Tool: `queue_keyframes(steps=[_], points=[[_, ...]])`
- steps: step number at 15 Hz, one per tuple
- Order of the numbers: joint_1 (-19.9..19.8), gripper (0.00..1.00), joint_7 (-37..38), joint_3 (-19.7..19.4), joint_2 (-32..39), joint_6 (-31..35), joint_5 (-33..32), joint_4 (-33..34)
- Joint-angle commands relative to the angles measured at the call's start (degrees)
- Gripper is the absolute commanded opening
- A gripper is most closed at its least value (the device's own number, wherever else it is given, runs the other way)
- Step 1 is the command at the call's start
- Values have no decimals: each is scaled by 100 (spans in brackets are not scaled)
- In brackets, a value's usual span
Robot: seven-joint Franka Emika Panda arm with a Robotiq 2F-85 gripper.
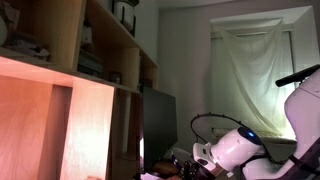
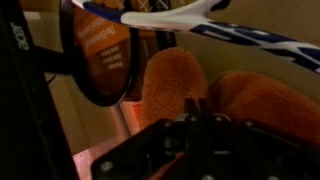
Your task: Pick up the towel and wipe the screen of the computer monitor
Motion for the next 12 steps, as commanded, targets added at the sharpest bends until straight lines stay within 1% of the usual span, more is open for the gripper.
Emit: queue_keyframes(steps=[1,2,3,4,5,6,7,8,9,10,11,12], points=[[654,5,346,-907,-329,1096,177,-815],[793,5,346,-1052,-363,1374,269,-993],[454,5,57,-522,-245,956,78,-354],[463,5,183,-492,-292,954,-94,-374],[398,5,177,-303,-338,918,-203,-328],[256,5,189,14,-408,916,-433,-297],[39,5,23,469,-550,908,-644,-372],[-249,5,-13,992,-651,905,-997,-381],[-412,5,0,1274,-704,899,-1106,-401],[-684,5,-24,1697,-773,891,-1324,-412],[-911,5,-62,1989,-810,889,-1461,-402],[-1204,5,-126,2387,-863,888,-1671,-435]])
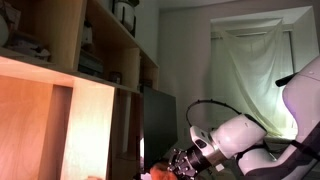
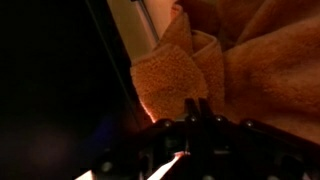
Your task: Pick up the towel and wipe the screen of the computer monitor
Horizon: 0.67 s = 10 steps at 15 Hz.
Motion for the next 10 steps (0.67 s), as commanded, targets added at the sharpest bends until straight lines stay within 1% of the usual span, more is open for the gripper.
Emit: queue_keyframes(steps=[1,2,3,4,6,7,10], points=[[-953,5,-309,1243,-305,-1,-687,-202],[-1251,5,-382,1624,-332,-2,-915,-262],[-1491,5,-442,1906,-327,-3,-1075,-285],[-1825,5,-480,2321,-370,-3,-1352,-468],[-2310,5,-457,2870,-395,-4,-1671,-732],[-2526,5,-476,3094,-404,-5,-1791,-862],[-2981,5,-540,3510,-451,-5,-1863,-1134]])
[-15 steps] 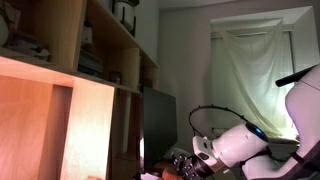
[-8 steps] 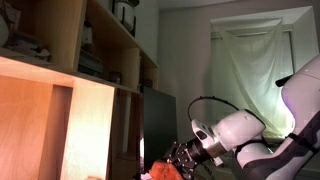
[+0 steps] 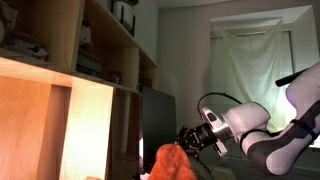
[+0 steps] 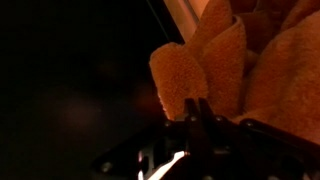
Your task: Pick up the towel and wipe the screen of the computer monitor
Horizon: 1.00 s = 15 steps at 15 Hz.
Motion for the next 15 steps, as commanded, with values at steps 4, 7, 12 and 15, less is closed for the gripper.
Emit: queue_keyframes(steps=[4,7,12,15], points=[[-882,5,-470,837,-285,0,-83,-732],[-1092,5,-853,1134,-229,0,9,-686],[-1204,5,-1034,1255,-450,0,325,-882],[-913,5,-996,990,-707,0,1087,-746]])
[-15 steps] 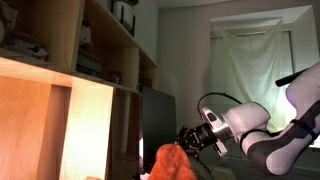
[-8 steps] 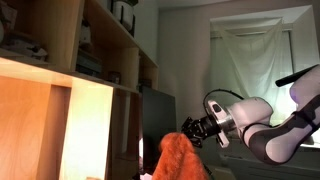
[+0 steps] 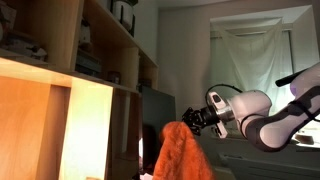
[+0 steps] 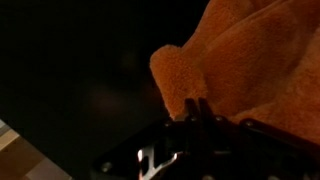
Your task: Pick up the towel and wipe the screen of the computer monitor
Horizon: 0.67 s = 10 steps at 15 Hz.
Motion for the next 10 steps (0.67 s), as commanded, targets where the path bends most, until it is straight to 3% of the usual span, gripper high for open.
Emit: queue_keyframes(steps=[1,10], points=[[259,5,-106,-292,-609,0,892,-201],[1166,5,-736,-880,-1481,0,2863,-46]])
